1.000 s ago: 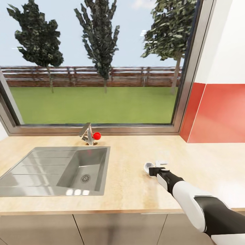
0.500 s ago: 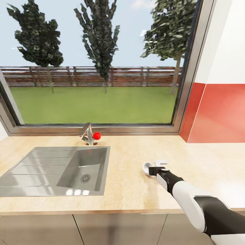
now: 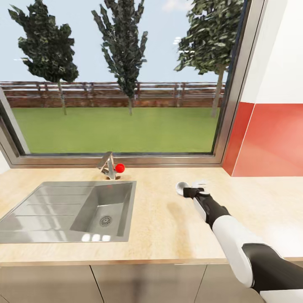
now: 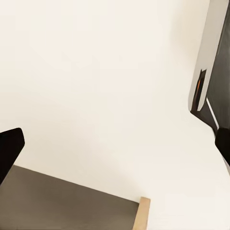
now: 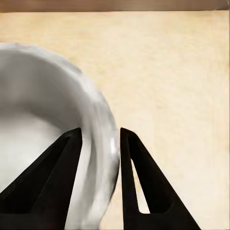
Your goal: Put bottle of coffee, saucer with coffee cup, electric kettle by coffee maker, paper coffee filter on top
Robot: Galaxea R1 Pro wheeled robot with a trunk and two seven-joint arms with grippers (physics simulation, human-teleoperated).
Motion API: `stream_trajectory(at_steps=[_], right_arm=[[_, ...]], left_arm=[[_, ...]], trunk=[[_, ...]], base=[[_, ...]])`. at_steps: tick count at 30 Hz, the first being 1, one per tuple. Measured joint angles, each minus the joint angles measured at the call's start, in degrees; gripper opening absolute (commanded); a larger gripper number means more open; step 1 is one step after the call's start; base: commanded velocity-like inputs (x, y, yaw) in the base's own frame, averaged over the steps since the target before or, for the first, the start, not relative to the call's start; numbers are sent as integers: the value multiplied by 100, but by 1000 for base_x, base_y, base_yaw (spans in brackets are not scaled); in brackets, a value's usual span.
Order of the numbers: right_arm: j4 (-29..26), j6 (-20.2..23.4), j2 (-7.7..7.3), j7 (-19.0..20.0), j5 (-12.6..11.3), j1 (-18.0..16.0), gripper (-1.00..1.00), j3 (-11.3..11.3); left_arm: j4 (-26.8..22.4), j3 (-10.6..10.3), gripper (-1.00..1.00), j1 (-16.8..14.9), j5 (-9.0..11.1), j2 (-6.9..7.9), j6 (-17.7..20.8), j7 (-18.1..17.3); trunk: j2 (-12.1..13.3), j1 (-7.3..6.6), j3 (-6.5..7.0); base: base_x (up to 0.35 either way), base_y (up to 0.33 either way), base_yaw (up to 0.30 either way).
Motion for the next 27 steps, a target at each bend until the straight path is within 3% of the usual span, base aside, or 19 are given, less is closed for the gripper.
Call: stream_trajectory(at_steps=[5,8,10,18,22,27], right_arm=[[-1157,969,92,-8,-12,1,-100,2],[-2238,1946,149,-13,-12,0,-100,0],[-2560,2233,155,-13,-21,1,-100,5],[-2752,2409,156,-14,-48,2,-100,-5],[-2728,2416,149,-4,-229,3,-100,-8],[-2745,2416,118,60,-268,7,-100,-16]], left_arm=[[-24,20,100,-4,2,17,-11,-2],[-51,13,100,-7,1,12,-12,1],[-70,13,100,-7,-2,-6,-15,0],[-111,28,100,-54,1,-45,-29,36],[-113,35,100,-63,7,-47,-21,49],[-153,45,100,-68,10,-52,-28,54]], trunk=[[0,0,-1],[0,2,0],[1,3,0],[1,4,-1],[1,4,-1],[1,3,-1]], base=[[0,0,0],[-177,0,0],[-300,0,0],[-334,20,0],[-338,101,0],[-330,139,0]])
